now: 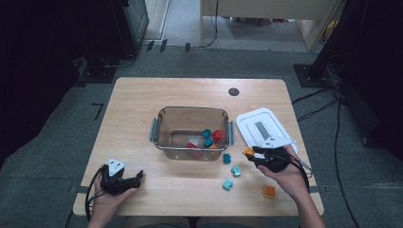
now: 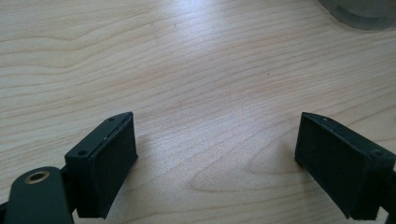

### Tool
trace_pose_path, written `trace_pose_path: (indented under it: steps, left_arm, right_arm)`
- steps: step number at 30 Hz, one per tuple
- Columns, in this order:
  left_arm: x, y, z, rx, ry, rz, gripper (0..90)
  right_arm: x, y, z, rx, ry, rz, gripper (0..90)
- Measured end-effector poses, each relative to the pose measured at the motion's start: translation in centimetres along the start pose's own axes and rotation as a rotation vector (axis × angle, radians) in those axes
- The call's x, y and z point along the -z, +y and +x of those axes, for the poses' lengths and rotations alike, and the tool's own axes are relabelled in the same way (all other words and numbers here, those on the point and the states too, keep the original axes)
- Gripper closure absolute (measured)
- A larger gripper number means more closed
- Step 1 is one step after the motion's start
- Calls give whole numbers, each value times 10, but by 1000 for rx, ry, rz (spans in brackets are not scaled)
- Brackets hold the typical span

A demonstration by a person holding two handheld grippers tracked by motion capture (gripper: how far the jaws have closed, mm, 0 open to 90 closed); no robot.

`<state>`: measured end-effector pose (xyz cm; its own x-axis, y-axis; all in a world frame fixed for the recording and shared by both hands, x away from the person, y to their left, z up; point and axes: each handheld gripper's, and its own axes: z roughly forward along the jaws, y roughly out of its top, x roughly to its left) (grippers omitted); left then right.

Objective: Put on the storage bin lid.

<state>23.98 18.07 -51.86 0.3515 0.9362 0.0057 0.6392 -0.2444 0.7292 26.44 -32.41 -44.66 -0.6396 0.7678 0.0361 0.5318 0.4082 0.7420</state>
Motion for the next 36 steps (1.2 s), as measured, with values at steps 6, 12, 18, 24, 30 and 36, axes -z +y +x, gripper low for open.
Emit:
trace_pose_path:
  steps: [6,12,18,24,30,36]
  left_arm:
    - [0,0,0,0,-1,0,124]
    - [0,0,0,-1,-3,-1,125]
    - [0,0,0,-3,-4,-1,126]
    - [0,0,0,-3,-4,-1,126]
    - [0,0,0,-4,-6,-2,128]
    - [0,0,1,-5,-8,-2,129]
  right_arm:
    - [11,21,0,9,5,-23,601]
    - [20,50,3,39,26,-48,600]
    - [21,82,12,59,62,-79,601]
    - [1,111,29,100,94,-75,601]
    - [-27,125,45,124,116,-48,548]
    - [-27,123,47,121,108,-47,493]
